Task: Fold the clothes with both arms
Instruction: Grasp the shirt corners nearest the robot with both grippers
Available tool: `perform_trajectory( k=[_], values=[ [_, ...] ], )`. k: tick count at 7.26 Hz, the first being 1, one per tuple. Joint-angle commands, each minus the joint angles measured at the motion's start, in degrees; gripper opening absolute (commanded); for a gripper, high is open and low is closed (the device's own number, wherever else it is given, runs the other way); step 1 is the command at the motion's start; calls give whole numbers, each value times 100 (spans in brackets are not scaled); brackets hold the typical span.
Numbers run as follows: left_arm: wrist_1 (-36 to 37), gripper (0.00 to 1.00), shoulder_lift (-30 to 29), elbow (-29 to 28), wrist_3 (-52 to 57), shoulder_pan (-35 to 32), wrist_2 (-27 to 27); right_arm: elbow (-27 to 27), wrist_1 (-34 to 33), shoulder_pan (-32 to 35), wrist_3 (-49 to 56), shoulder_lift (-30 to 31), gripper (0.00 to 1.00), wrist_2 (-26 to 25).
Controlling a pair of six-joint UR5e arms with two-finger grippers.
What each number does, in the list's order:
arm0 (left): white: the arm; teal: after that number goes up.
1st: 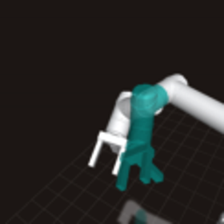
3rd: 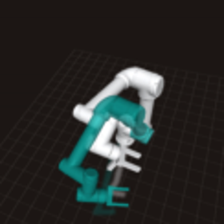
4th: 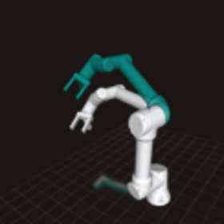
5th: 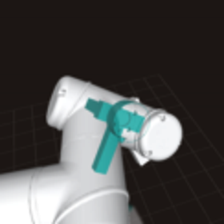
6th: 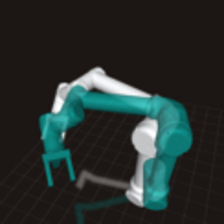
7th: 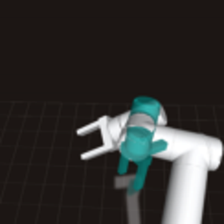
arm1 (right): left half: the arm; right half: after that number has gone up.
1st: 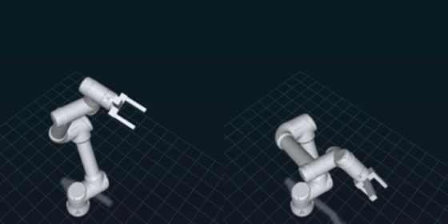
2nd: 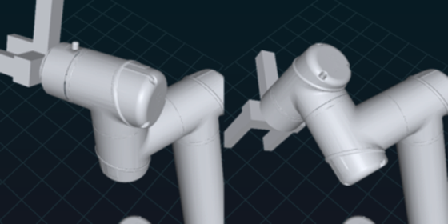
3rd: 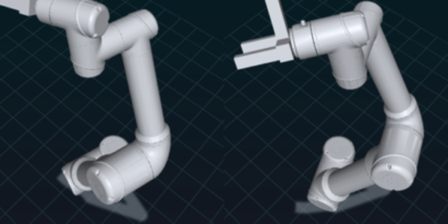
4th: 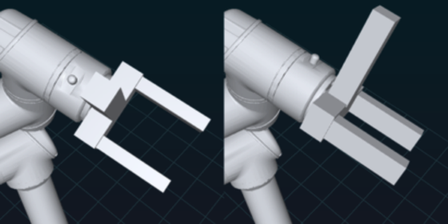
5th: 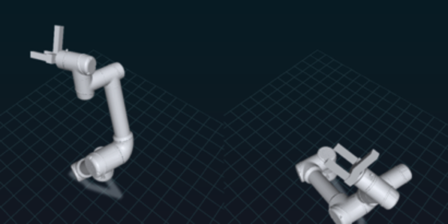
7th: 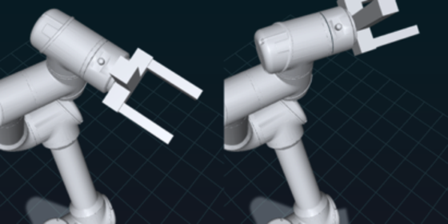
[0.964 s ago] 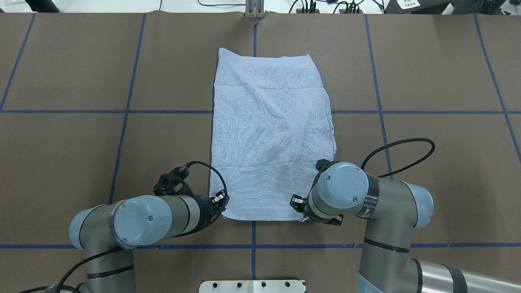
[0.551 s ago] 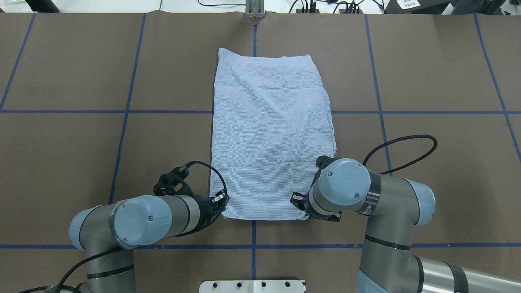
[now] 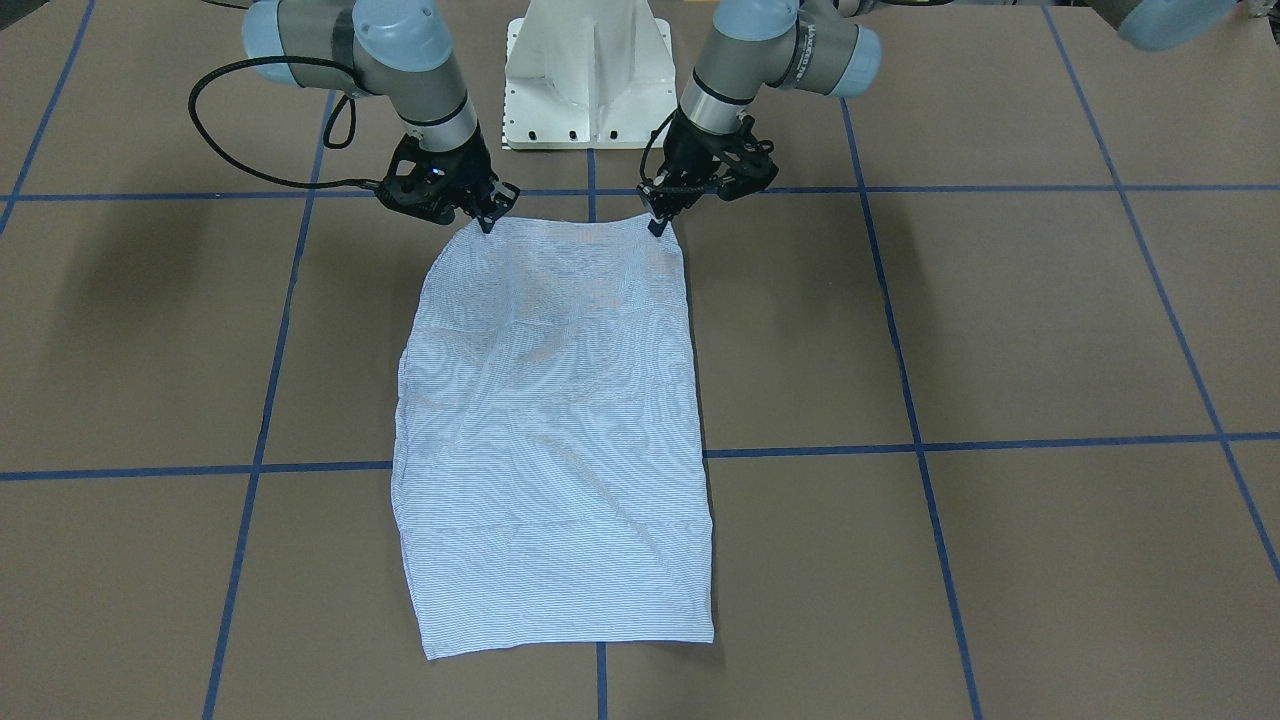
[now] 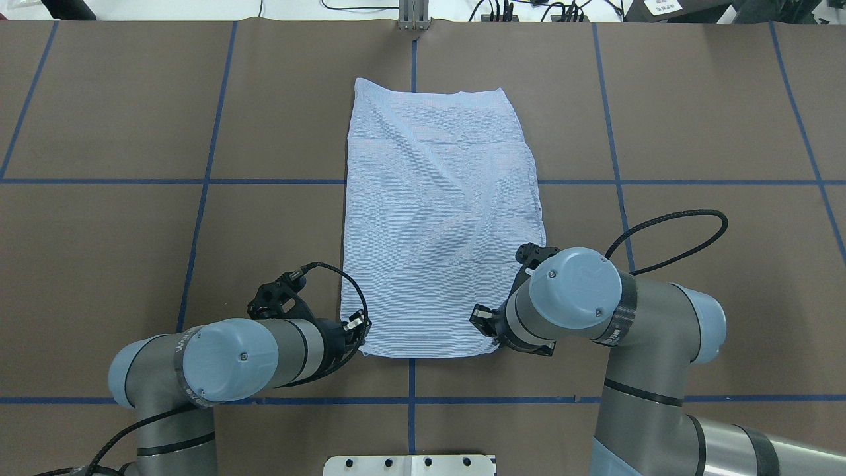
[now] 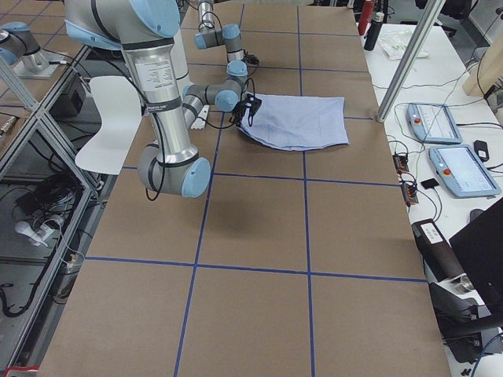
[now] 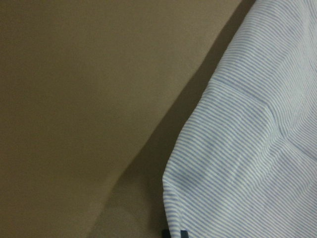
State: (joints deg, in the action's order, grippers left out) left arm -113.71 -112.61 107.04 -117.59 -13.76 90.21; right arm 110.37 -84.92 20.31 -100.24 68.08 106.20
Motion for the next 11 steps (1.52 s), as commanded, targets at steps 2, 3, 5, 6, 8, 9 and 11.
perform_trajectory(
  k=[2, 3, 5, 6, 8, 9, 11],
  values=[
    [946, 0, -7, 730, -9, 390, 426, 142, 63, -202, 30, 187, 0, 76],
    [956, 0, 11, 696, -9, 522, 436, 282, 64, -299, 56, 284, 0, 259],
    [991, 0, 37, 739, -9, 620, 436, 493, 64, -335, 57, 338, 0, 585],
    [991, 0, 72, 1035, -1, 603, 488, 477, 64, -300, 65, 285, 0, 629],
    [1297, 0, 29, 1301, 52, 245, 717, 494, 46, 198, 266, 162, 0, 900],
    [1412, 0, 54, 1415, 87, 86, 1039, 616, 46, 436, 285, 162, 0, 1259],
    [1587, 0, 46, 1443, 87, 171, 1173, 950, 37, 500, 285, 240, 0, 1613]
  ],
)
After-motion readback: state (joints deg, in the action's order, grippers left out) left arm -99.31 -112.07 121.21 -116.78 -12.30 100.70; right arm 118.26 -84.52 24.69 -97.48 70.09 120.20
